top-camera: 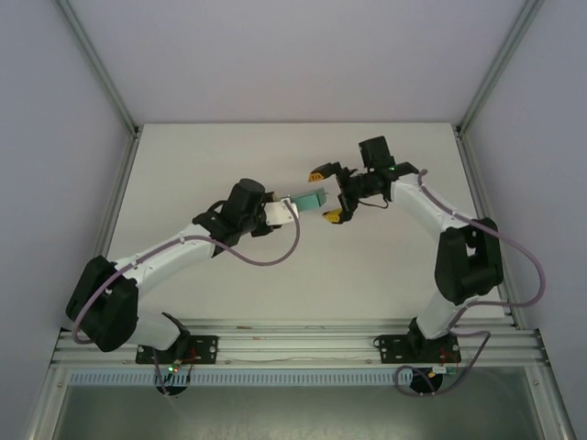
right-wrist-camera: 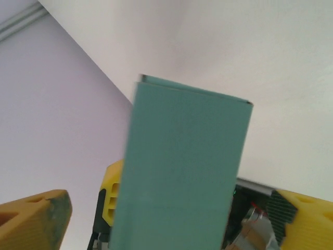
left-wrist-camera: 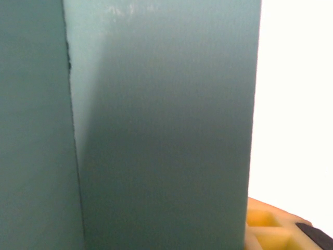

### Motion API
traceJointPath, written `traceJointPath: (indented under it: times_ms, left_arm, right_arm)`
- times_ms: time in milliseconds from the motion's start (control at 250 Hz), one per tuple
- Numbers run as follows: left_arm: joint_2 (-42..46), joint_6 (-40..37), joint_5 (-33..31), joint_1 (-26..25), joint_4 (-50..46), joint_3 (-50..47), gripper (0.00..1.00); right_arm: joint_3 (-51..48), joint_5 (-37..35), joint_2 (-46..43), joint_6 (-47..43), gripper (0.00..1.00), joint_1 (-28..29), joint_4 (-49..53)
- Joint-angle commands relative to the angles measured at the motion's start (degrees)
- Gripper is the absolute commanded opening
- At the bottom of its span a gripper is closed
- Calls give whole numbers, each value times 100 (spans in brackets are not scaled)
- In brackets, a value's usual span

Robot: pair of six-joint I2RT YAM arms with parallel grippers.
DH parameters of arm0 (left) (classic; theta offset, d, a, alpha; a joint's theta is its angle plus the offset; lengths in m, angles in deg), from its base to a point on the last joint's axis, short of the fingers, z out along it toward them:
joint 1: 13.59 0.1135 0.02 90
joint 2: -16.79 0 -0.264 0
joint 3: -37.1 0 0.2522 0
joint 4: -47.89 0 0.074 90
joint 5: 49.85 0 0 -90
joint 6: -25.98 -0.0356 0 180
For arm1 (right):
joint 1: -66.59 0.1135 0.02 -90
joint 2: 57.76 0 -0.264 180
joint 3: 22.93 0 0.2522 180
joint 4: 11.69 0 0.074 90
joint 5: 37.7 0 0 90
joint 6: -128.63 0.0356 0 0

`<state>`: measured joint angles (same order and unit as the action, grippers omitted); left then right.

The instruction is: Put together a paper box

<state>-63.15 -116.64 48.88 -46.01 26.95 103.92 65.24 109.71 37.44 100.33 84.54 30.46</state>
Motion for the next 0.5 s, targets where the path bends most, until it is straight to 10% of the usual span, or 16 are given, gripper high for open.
traceJointPath:
  times_ms: [0, 172, 312, 500]
  left_arm:
    - [82, -71, 648, 239, -970, 456, 40]
    - [-445, -55, 1354, 412, -2240, 1071, 40]
    - [-1041, 17, 1587, 420, -3148, 1673, 42]
    - [-1556, 88, 1718, 410, -3701, 2027, 43]
  right_arm:
    - [-135, -1226, -650, -1248, 100, -392, -262]
    - [-609, -3328, -1905, -4122, 100, -564, -817]
    - [-1635, -2851, -2721, -5492, 100, -565, -2035]
    - [-1234, -1228, -2496, -7112, 100, -509, -830]
